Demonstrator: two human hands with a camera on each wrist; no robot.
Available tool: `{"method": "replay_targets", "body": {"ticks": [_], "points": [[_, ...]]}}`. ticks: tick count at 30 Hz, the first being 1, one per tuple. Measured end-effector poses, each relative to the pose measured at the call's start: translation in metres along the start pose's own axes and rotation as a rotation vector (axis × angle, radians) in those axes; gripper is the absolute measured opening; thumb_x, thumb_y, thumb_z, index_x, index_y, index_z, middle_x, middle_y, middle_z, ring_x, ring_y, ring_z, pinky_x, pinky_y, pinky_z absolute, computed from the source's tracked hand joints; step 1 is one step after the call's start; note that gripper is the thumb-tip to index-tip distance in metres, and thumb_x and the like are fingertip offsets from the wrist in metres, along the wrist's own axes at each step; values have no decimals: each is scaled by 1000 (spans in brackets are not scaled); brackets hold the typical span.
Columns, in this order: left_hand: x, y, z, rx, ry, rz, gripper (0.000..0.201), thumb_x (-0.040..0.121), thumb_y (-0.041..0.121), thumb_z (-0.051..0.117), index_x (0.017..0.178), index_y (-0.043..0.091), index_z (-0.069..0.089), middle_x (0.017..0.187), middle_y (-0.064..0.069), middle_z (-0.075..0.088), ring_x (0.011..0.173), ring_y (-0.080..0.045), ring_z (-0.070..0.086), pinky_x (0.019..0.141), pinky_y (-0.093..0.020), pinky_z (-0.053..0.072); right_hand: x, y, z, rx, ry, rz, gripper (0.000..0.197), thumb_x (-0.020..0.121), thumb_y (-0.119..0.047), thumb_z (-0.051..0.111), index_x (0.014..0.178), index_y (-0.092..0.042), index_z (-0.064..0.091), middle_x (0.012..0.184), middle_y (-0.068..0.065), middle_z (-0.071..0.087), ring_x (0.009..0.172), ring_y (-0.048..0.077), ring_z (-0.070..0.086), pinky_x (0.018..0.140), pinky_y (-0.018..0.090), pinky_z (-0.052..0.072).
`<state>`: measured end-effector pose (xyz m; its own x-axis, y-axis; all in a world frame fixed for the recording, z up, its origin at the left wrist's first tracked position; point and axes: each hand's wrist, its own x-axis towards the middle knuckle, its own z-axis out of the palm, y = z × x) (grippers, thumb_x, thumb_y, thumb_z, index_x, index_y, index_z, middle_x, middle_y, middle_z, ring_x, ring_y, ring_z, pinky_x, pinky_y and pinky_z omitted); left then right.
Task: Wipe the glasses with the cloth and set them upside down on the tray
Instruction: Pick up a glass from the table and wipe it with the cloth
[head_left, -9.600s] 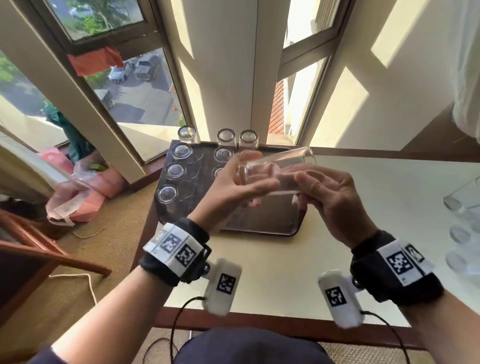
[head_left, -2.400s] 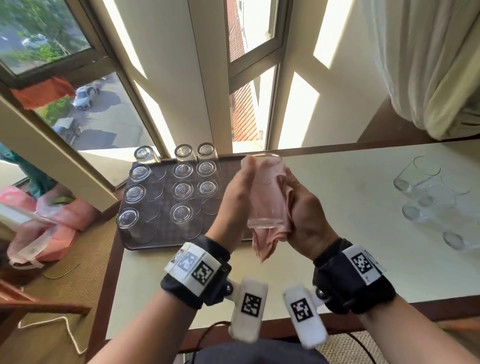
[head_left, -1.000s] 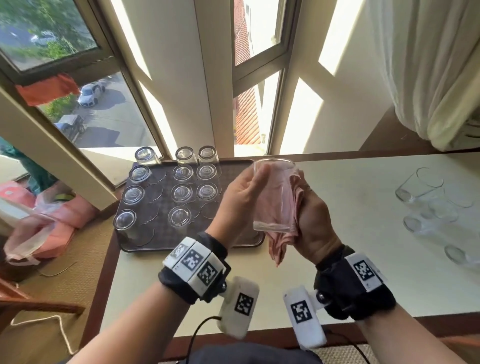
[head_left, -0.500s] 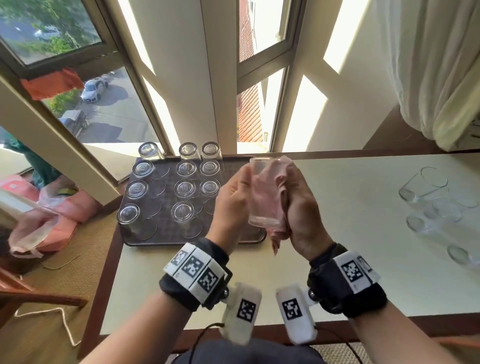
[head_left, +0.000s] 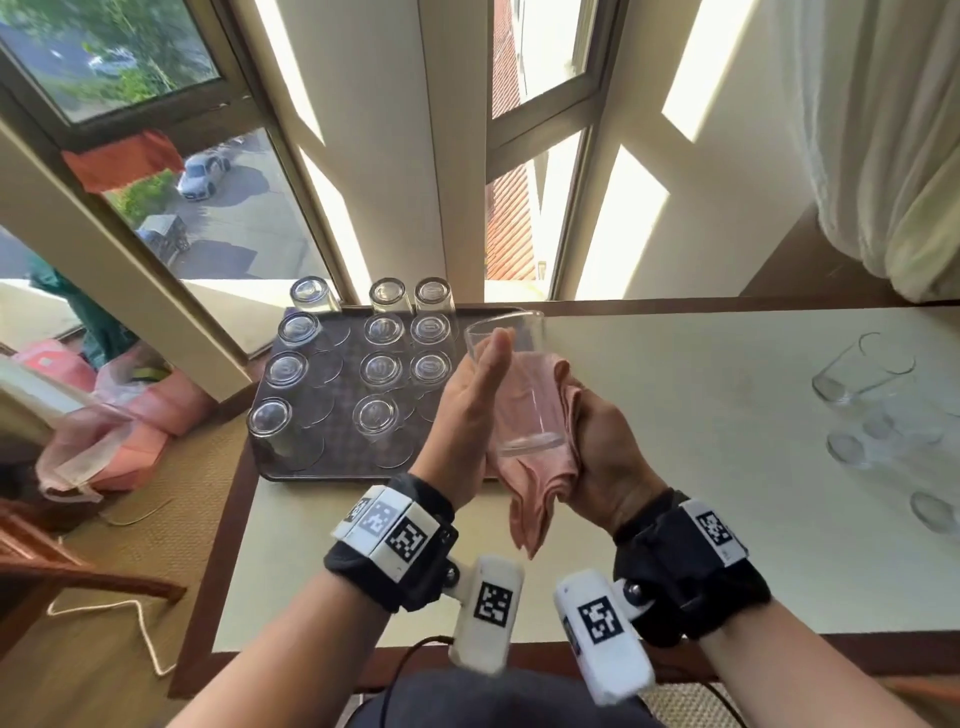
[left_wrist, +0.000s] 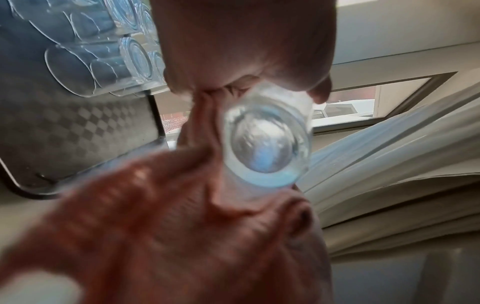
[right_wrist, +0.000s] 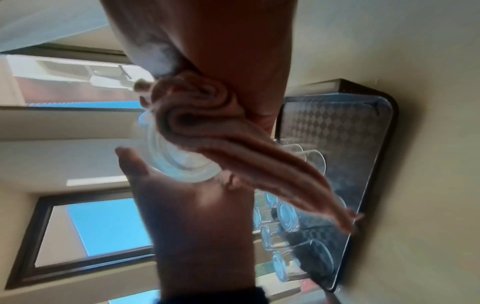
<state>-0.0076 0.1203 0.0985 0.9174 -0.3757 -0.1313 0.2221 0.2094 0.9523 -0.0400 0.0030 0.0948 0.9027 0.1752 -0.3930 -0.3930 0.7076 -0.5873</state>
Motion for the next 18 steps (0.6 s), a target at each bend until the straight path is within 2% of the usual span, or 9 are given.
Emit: {"method": "replay_targets", "body": {"ticks": [2, 4, 5, 7, 10, 12, 14, 16, 18], "points": [[2, -2, -7, 14, -49, 49, 59, 78, 62, 59, 120, 21, 57, 110, -3, 72, 101, -14, 71, 83, -27, 58, 0, -6, 1, 71, 5, 11, 50, 106, -37, 30, 130, -4, 59, 121, 19, 67, 103, 32, 68, 91, 45, 57], [6, -4, -14, 98, -94, 93, 90, 69, 71, 72, 134, 11, 51, 121, -11, 68, 110, -23, 68, 90, -33, 56, 3, -10, -4, 56, 74, 1, 45, 105, -32, 32, 123, -4, 63, 109, 18, 69, 96, 31, 67, 86, 45, 58], [7, -4, -15, 136, -132, 103, 98, 68, 69, 75, 138, 6, 47, 118, -6, 69, 108, -19, 68, 89, -30, 55, 5, -12, -7, 34, 122, -3, 41, 104, -29, 34, 119, -4, 64, 105, 17, 68, 94, 30, 66, 85, 44, 56], [8, -8, -16, 178, -177, 95, 96, 70, 62, 77, 142, 9, 42, 119, 2, 68, 110, -11, 66, 89, -27, 54, 10, -13, -11, -47, 236, -5, 33, 101, -24, 42, 111, -5, 66, 100, 16, 65, 88, 28, 64, 81, 42, 53], [8, -15, -16, 251, -171, 136, 91, 69, 65, 77, 140, 20, 43, 125, 6, 63, 121, -12, 60, 99, -30, 51, 10, -15, -16, -228, 323, 3, 23, 96, -20, 54, 102, -4, 70, 87, 13, 67, 79, 27, 64, 77, 41, 53], [7, -17, -13, 278, -169, 164, 92, 68, 68, 76, 139, 21, 42, 126, 6, 61, 119, -10, 61, 97, -27, 51, 7, -15, -19, -442, 396, -39, 21, 95, -18, 57, 92, -3, 71, 79, 13, 67, 69, 26, 64, 65, 35, 53], [8, -17, -10, 275, -179, 162, 94, 66, 69, 77, 139, 21, 42, 124, 6, 62, 116, -10, 64, 95, -27, 53, 6, -15, -24, -620, 464, -104, 31, 98, -24, 54, 90, 1, 71, 76, 13, 70, 64, 26, 68, 54, 30, 54], [9, -16, -8, 261, -174, 163, 89, 66, 65, 79, 136, 23, 44, 120, 7, 64, 114, -11, 65, 93, -28, 54, 3, -16, -30, -695, 491, -178, 42, 101, -35, 49, 91, -2, 73, 83, 16, 75, 74, 32, 73, 65, 41, 62], [10, -16, -10, 239, -169, 160, 80, 67, 59, 82, 132, 27, 47, 115, 4, 66, 110, -13, 67, 91, -29, 54, -2, -18, -36, -723, 501, -249, 51, 104, -47, 40, 94, -9, 73, 92, 18, 75, 85, 37, 73, 77, 54, 61]]}}
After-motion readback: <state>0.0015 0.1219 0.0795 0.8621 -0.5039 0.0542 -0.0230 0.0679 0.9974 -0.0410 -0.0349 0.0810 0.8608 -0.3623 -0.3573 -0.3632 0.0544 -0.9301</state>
